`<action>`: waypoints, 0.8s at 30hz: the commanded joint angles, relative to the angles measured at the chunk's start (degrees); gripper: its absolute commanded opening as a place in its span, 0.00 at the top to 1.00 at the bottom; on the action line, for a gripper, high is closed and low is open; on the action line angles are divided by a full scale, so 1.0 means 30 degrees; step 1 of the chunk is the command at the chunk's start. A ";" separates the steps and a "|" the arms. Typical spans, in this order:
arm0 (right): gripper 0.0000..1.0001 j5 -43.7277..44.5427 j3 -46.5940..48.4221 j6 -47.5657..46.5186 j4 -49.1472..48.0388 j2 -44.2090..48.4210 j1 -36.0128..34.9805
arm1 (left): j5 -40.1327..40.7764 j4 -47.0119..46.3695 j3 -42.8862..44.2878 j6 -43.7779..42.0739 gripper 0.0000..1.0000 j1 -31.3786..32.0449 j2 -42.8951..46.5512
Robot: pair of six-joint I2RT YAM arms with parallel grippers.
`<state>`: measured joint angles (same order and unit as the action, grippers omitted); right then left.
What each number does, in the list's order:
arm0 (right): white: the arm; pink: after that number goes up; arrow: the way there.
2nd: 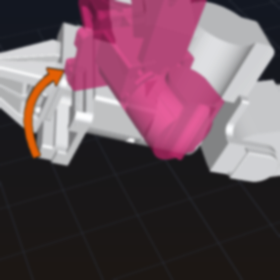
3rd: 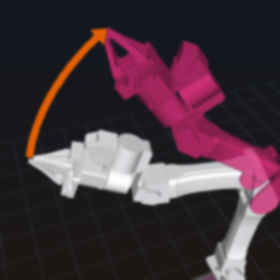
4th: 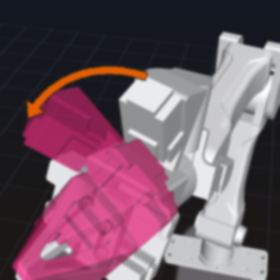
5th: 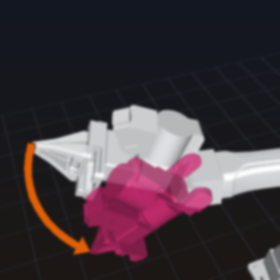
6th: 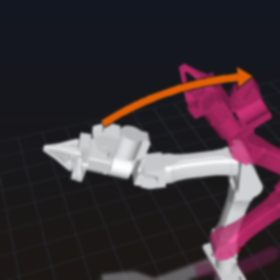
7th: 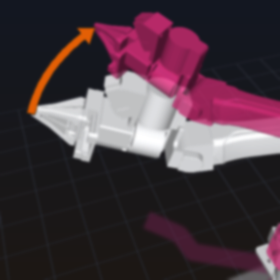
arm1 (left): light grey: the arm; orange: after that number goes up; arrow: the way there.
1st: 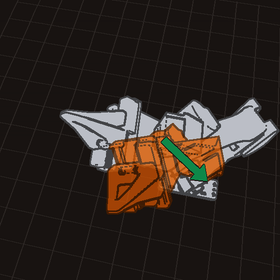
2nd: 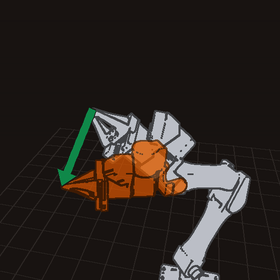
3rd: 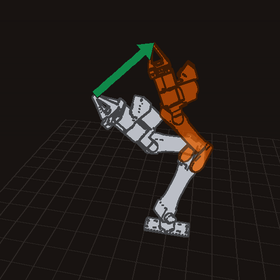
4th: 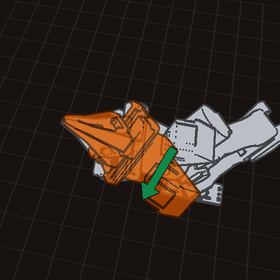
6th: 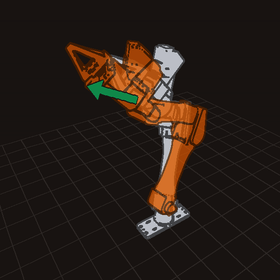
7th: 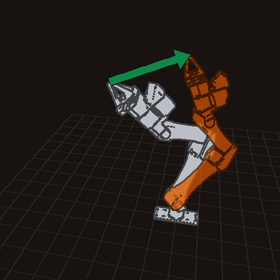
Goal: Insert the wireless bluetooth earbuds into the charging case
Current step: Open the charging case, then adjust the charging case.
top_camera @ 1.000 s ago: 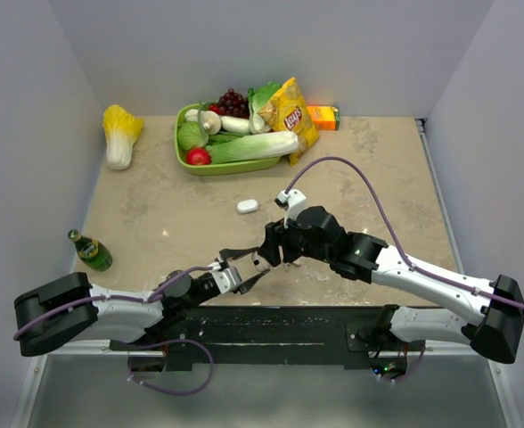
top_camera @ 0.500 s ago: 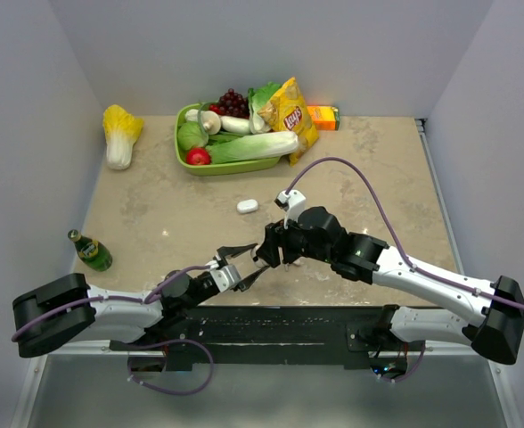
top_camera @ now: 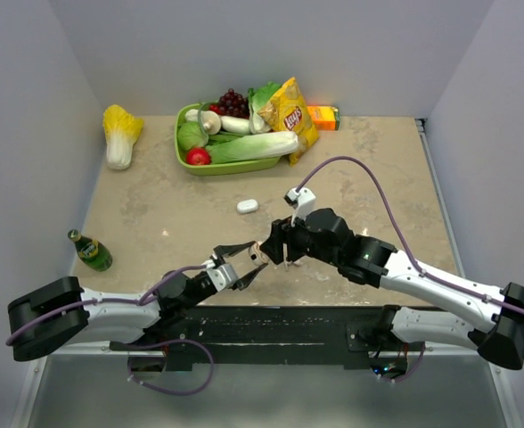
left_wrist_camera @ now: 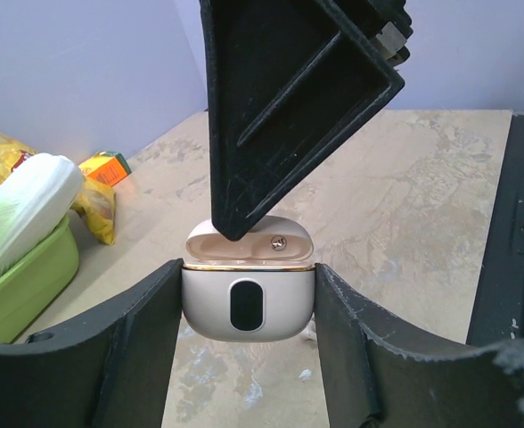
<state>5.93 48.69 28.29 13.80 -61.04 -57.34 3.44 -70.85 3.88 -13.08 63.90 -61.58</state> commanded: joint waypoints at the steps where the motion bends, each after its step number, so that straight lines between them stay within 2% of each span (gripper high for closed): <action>1: 0.38 0.1448 -0.0350 0.0177 0.0907 0.0305 0.0101 | 0.0200 -0.8259 0.0143 -0.0356 1.00 0.0204 0.0693; 10: 0.38 0.1773 -0.0350 0.0559 0.0325 0.1974 0.0100 | 0.0493 -0.8375 -0.0209 -0.0298 1.00 0.0263 0.0810; 14: 0.38 -0.0302 -0.0643 0.0617 -0.1142 0.2416 0.0100 | 0.0552 -0.8434 -0.0238 -0.0297 1.00 0.0292 0.0898; 24: 0.40 -0.2442 -0.1344 0.2138 -0.3453 0.1419 0.0655 | 0.0523 -0.8727 -0.0239 -0.0386 1.00 0.0321 0.1015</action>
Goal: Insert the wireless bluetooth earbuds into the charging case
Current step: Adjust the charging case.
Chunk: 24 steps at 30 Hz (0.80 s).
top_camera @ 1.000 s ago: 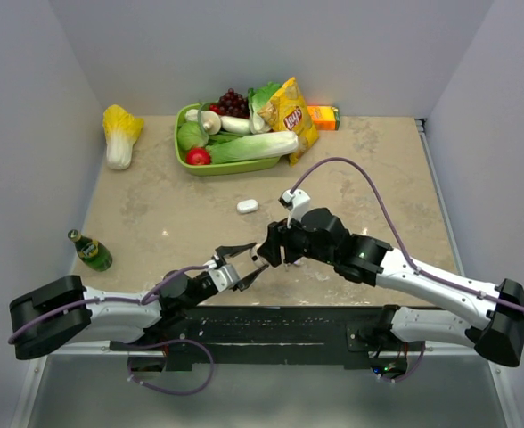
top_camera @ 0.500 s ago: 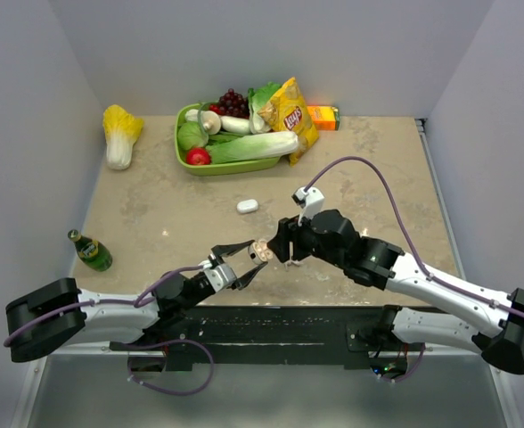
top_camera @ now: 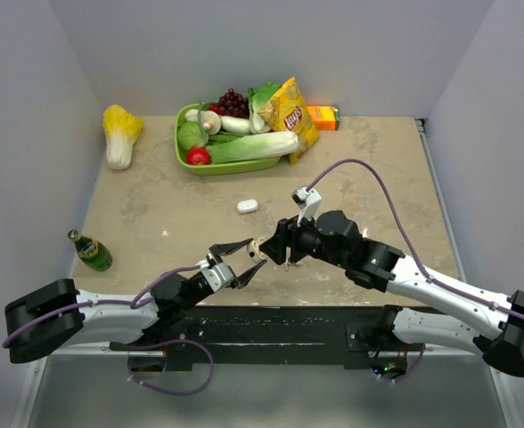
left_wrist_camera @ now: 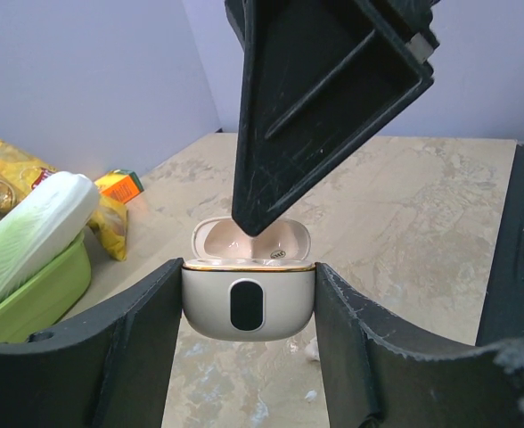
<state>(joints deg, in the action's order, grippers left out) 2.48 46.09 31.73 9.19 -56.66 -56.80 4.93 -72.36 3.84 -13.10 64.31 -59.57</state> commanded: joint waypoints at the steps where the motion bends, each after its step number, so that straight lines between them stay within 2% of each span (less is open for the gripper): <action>1: 0.41 -0.1557 -0.0653 0.1171 -0.2124 0.0049 0.0649 | 0.0027 -0.8225 -0.0224 -0.0349 1.00 0.0183 0.0403; 5: 0.43 -0.2436 -0.1123 0.1524 -0.2799 0.0343 0.1703 | -0.0002 -0.8137 -0.0283 -0.0349 1.00 0.0271 0.0638; 13: 0.50 -0.3579 -0.1241 0.1671 -0.3649 -0.0066 0.1793 | -0.0002 -0.8195 -0.0283 -0.0407 1.00 0.0359 0.0638; 24: 0.52 -0.4226 -0.1094 0.1671 -0.3474 -0.0888 0.1793 | 0.0173 -0.8195 -0.0312 -0.0554 1.00 0.0388 0.0668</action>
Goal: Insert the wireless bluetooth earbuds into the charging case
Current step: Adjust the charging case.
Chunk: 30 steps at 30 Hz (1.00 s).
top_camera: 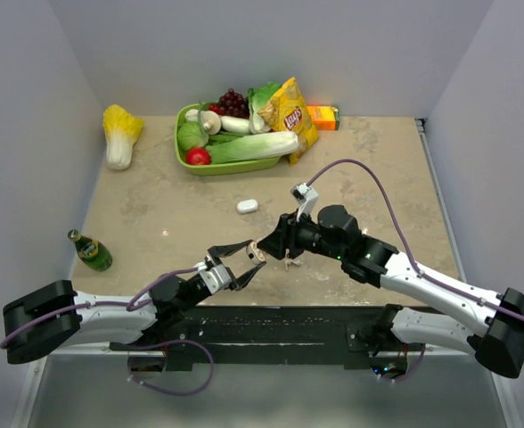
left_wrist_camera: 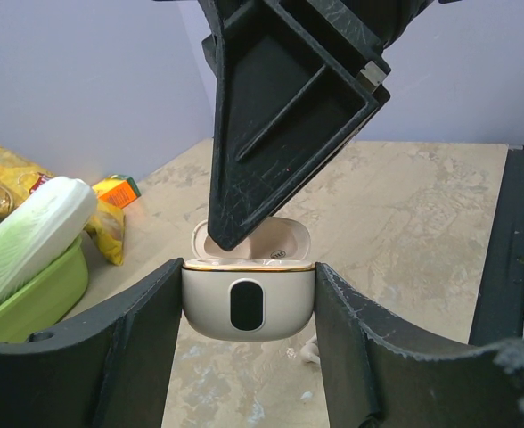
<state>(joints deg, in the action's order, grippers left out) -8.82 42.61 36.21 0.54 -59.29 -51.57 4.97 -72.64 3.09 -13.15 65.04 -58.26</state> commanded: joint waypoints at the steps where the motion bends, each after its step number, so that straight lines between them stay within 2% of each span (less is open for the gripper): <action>1: 0.53 -0.0401 0.0035 0.0177 -0.0589 -0.0071 0.0081 | 0.0130 -0.8072 -0.0064 -0.0511 1.00 0.0148 0.0259; 6: 0.61 -0.0400 -0.0024 0.0148 -0.0618 -0.0072 0.0081 | 0.0189 -0.8042 -0.0064 -0.0569 1.00 0.0177 0.0260; 10: 0.71 -0.0546 -0.0053 0.0119 -0.0560 -0.0218 0.0081 | 0.0305 -0.8013 -0.0035 -0.0569 1.00 0.0206 0.0202; 17: 0.81 -0.0196 0.0122 -0.0377 -0.0237 -0.0306 0.0081 | 0.0393 -0.8247 -0.0035 -0.0540 1.00 0.0206 -0.0120; 20: 0.92 0.0213 0.0327 -0.0845 0.0407 -0.0218 0.0081 | 0.0393 -0.8276 -0.0035 -0.0394 1.00 0.0206 -0.0238; 21: 0.99 0.0737 0.0444 -0.1051 0.0726 -0.0189 0.0081 | 0.0393 -0.8276 -0.0006 -0.0393 1.00 0.0206 -0.0267; 23: 1.00 0.1179 0.0854 -0.1693 0.1399 -0.0131 0.0081 | 0.0743 -0.8044 -0.0035 -0.0131 1.00 0.0206 -0.0209; 25: 1.00 0.1795 0.1205 -0.2193 0.1783 0.0103 0.0052 | 0.1152 -0.7605 0.0024 0.0191 0.87 0.0177 -0.0093; 26: 1.00 0.2000 0.1323 -0.2660 0.2074 0.0452 0.0052 | 0.1300 -0.7023 0.0111 0.0309 0.72 0.0206 0.0024; 27: 1.00 0.2118 0.1382 -0.2954 0.2193 0.0630 0.0052 | 0.1330 -0.6611 0.0170 0.0455 0.65 0.0206 0.0112; 28: 1.00 0.2409 0.1644 -0.3160 0.2369 0.0805 0.0052 | 0.1418 -0.6142 0.0373 0.0573 0.52 0.0206 0.0374; 30: 1.00 0.2558 0.1938 -0.3951 0.2925 0.1216 0.0052 | 0.1564 -0.4386 0.0725 0.0952 0.42 0.0206 0.0698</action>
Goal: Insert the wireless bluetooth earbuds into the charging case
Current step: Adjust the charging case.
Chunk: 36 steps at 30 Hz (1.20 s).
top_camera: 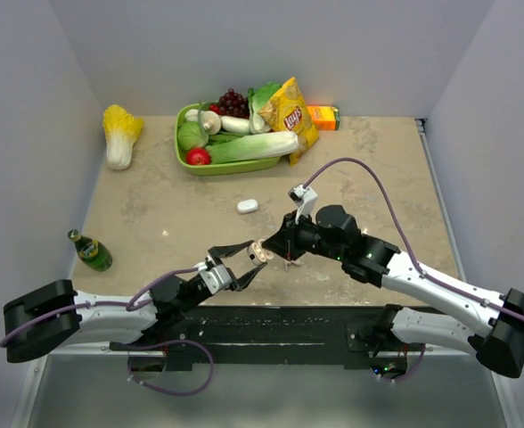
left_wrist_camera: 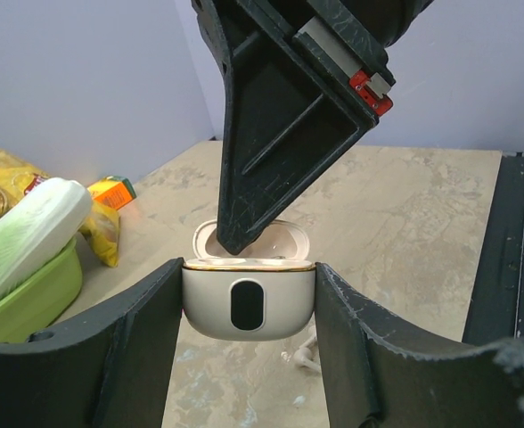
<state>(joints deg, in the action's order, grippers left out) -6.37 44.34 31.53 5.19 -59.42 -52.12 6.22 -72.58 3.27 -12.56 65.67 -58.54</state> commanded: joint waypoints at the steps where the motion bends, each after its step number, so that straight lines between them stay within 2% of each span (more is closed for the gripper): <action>1: 1.00 0.1801 0.1683 -0.2829 0.1520 0.1377 0.0234 | 0.1324 -0.3271 0.0988 0.0816 0.35 -0.0005 0.1026; 6: 1.00 0.1362 0.2652 -0.3742 0.2663 0.1671 0.0234 | 0.1998 -0.2555 0.1342 0.1080 0.22 -0.0005 0.0941; 7: 1.00 0.1275 0.2827 -0.3916 0.2693 0.1700 0.0234 | 0.2086 -0.2527 0.1371 0.1167 0.00 -0.0005 0.0911; 14: 1.00 0.1272 0.3267 -0.5496 0.3248 0.2374 0.0234 | 0.2205 -0.0919 0.1811 0.2045 0.00 -0.0034 0.1349; 17: 1.00 0.1479 0.3502 -0.7135 0.3425 0.2900 0.0146 | 0.1622 0.1975 0.2365 0.3888 0.00 -0.0064 0.2432; 18: 1.00 0.1247 0.3531 -0.7749 0.3455 0.3134 0.0059 | 0.1242 0.2884 0.2542 0.5372 0.00 -0.0093 0.2841; 21: 1.00 0.1217 0.3881 -0.9597 0.4241 0.3692 -0.0263 | -0.1335 0.3625 0.2281 0.7428 0.00 -0.0151 0.2845; 24: 1.00 0.1857 0.5081 -1.1117 0.6029 0.2904 -0.1108 | -0.3298 0.3889 0.1987 0.8605 0.00 -0.0326 0.2845; 28: 1.00 0.2593 0.5407 -1.1739 0.6414 0.2258 -0.2196 | -0.7391 0.4355 0.2657 0.9954 0.00 -0.1903 0.2465; 30: 1.00 0.2593 0.5407 -1.1857 0.6560 0.2170 -0.2576 | -0.8367 0.4358 0.2894 1.0626 0.00 -0.2551 0.2173; 33: 1.00 0.2622 0.5407 -1.2091 0.6911 0.2227 -0.3045 | -0.9716 0.3774 0.3246 1.1098 0.04 -0.3373 0.1559; 36: 1.00 0.2855 0.5406 -1.2150 0.7117 0.2286 -0.3281 | -1.0917 0.3304 0.3889 1.1188 0.13 -0.3725 0.0623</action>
<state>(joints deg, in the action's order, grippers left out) 0.58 59.02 -2.59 25.76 -53.36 -60.84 -18.02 -59.07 10.96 17.56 55.75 -53.91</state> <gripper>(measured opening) 0.060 0.908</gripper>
